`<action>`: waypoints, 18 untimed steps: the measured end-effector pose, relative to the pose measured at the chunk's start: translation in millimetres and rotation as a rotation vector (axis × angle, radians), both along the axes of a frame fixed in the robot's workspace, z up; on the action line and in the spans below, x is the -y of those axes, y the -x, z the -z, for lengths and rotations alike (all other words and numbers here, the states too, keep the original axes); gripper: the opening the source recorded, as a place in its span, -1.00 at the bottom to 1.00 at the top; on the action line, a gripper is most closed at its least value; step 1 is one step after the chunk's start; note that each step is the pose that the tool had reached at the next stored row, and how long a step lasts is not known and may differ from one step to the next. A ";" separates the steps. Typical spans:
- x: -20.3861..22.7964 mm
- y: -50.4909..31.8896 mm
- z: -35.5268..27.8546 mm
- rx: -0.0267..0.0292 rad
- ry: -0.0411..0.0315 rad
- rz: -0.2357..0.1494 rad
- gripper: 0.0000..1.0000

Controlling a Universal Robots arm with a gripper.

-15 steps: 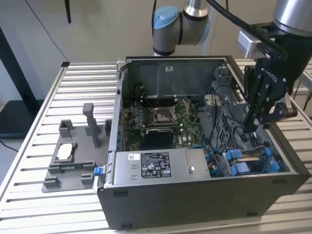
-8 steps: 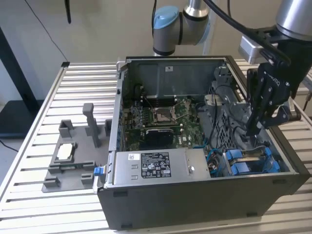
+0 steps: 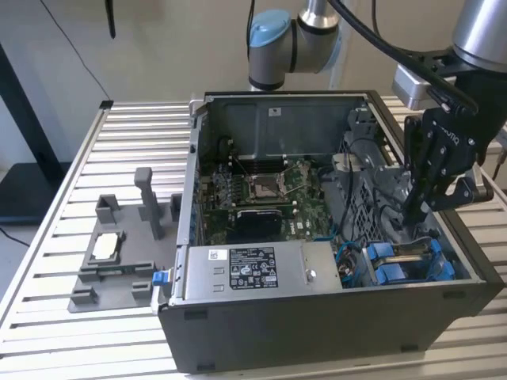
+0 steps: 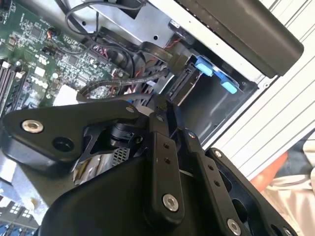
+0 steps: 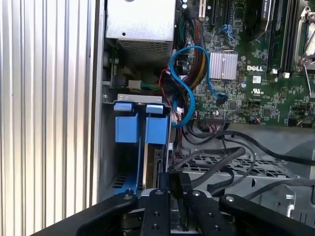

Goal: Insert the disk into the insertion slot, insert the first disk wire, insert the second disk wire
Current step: 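Insert the first disk wire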

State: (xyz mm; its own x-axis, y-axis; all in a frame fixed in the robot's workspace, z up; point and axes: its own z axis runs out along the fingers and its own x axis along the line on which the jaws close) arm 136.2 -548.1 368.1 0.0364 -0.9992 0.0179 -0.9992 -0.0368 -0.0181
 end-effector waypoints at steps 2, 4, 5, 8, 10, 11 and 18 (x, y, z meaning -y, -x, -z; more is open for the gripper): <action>0.2 -1.4 0.9 -0.0001 0.0007 0.000 -0.62; 0.5 -2.8 2.0 0.0000 0.0013 0.001 -0.62; 0.7 -3.4 2.5 -0.0001 0.0016 0.002 -0.62; 1.2 -4.5 4.0 0.0000 0.0021 0.010 -0.62; 1.3 -5.6 5.1 -0.0001 0.0030 0.014 -0.62; 1.4 -6.2 5.6 -0.0001 0.0037 0.017 -0.62; 2.0 -10.5 9.6 -0.0001 0.0047 0.032 -0.62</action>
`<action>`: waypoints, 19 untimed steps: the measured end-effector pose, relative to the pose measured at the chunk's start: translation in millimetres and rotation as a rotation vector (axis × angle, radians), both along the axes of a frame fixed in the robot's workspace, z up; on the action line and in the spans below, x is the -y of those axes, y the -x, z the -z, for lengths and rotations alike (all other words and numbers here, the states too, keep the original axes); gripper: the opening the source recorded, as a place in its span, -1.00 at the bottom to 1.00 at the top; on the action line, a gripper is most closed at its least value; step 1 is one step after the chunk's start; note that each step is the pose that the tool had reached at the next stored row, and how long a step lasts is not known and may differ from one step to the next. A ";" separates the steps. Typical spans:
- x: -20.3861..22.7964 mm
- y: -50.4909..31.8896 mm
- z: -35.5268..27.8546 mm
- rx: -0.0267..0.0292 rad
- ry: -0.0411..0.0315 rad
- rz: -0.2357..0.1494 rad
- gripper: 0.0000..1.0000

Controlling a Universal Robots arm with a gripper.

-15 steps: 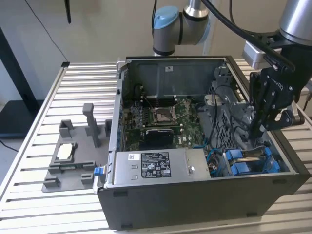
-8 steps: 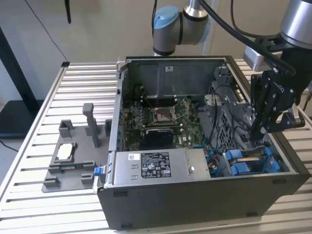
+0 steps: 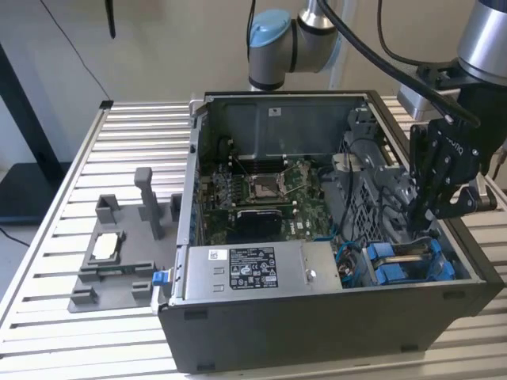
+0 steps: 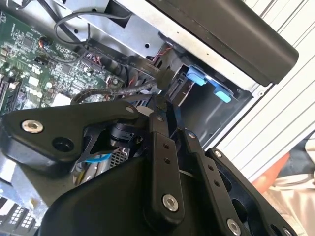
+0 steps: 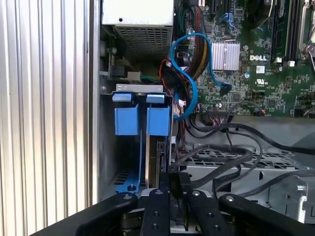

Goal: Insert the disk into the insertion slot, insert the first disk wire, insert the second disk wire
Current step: 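Insert the first disk wire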

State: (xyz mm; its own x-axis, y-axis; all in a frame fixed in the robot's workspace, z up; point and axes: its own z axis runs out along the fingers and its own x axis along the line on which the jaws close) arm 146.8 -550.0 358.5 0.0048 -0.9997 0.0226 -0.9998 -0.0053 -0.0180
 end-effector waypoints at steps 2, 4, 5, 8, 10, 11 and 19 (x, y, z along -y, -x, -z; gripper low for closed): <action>0.0 -1.3 1.0 0.0000 0.0004 0.002 -0.62; 0.1 -2.3 2.0 0.0000 0.0011 0.004 -0.62; 0.1 -2.6 2.3 0.0000 0.0017 0.005 -0.62; 0.3 -3.2 4.0 0.0000 0.0043 0.008 -0.62; 0.5 -3.6 5.2 0.0000 0.0058 0.010 -0.62; 0.6 -3.9 5.7 0.0000 0.0062 0.011 -0.62; 2.1 -5.7 9.5 0.0000 0.0094 0.016 -0.62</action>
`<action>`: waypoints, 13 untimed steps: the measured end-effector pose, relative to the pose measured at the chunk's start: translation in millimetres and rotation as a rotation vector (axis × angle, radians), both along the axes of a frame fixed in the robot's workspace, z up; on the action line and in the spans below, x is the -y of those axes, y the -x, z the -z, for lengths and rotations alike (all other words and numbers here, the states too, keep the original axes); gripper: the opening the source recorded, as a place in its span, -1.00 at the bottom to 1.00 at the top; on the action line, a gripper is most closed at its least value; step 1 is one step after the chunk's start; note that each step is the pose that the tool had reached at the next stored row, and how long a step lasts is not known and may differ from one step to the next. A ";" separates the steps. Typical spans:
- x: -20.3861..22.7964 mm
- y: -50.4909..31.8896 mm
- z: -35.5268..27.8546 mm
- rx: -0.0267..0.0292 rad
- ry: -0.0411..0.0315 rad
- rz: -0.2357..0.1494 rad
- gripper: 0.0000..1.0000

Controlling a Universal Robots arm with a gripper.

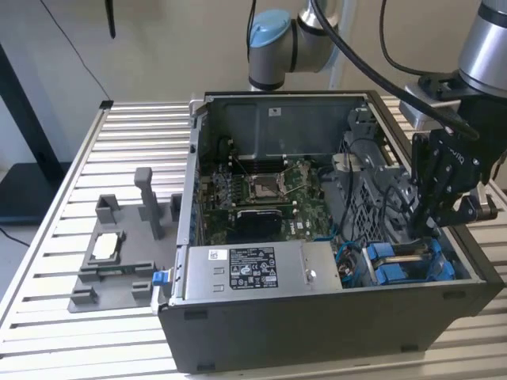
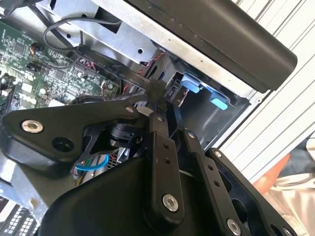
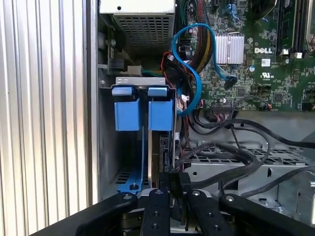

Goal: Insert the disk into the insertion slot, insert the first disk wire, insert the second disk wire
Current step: 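Insert the first disk wire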

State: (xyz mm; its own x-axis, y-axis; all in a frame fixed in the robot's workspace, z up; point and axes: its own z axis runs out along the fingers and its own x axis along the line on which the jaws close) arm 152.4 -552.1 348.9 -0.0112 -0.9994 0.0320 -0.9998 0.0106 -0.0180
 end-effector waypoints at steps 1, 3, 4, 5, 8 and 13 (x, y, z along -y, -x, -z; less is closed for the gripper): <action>0.3 -0.2 0.5 0.0000 0.0005 0.000 -0.62; 0.9 -0.5 1.4 0.0000 0.0013 0.002 -0.62; 1.2 -0.6 1.8 0.0000 0.0018 0.002 -0.62; 1.4 -0.7 2.3 0.0000 0.0022 0.003 -0.62; 1.9 -0.8 3.7 0.0000 0.0040 0.005 -0.62; 2.7 -1.2 5.8 0.0000 0.0068 0.008 -0.62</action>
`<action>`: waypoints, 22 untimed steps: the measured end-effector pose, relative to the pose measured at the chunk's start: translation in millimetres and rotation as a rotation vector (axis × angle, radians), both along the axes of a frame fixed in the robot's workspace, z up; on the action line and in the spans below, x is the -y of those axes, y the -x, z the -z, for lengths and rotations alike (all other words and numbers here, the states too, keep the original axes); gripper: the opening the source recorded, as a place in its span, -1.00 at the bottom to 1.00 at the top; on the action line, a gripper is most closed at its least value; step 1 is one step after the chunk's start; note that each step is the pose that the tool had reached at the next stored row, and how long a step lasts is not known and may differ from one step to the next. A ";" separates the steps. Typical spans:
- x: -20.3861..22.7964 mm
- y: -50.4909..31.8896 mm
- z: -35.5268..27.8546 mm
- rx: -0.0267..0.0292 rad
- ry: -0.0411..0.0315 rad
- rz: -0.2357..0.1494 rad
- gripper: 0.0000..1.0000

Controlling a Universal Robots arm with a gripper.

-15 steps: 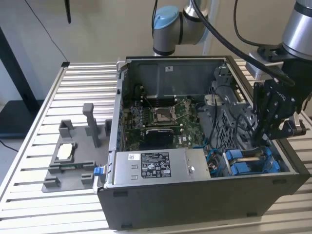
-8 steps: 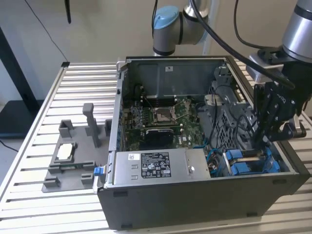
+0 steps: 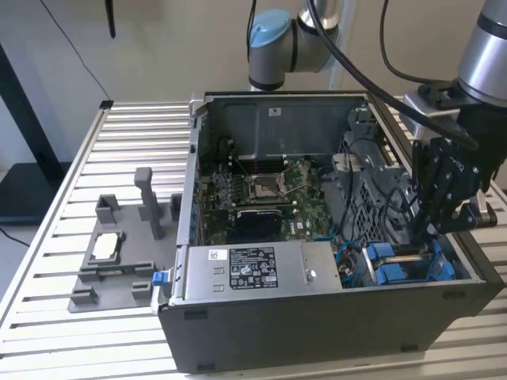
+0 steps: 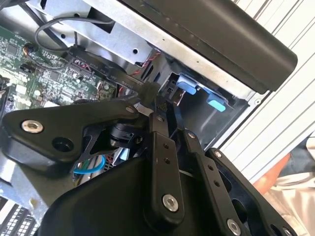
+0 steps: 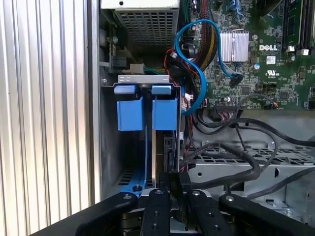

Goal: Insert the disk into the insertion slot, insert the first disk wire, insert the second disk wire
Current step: 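Insert the first disk wire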

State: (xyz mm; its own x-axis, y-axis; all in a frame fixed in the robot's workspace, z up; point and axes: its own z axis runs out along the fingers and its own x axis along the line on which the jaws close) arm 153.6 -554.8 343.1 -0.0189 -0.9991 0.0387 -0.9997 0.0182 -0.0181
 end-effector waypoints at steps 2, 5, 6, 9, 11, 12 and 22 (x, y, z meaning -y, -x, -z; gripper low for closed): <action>0.0 -0.3 0.4 0.0000 0.0006 0.000 -0.62; 0.1 -0.6 0.9 0.0000 0.0006 0.001 -0.62; 0.0 -0.6 1.2 0.0000 0.0005 0.001 -0.62; 0.0 -0.7 1.8 0.0000 0.0005 0.002 -0.62; 0.0 -0.8 2.0 0.0001 0.0007 0.002 -0.62; 0.1 -0.8 2.1 0.0002 0.0006 0.002 -0.62; 0.0 -0.9 3.1 0.0013 0.0006 0.002 -0.62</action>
State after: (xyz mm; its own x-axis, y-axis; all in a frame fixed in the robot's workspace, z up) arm 154.6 -554.8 340.0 -0.0206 -0.9990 0.0393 -0.9996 0.0198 -0.0194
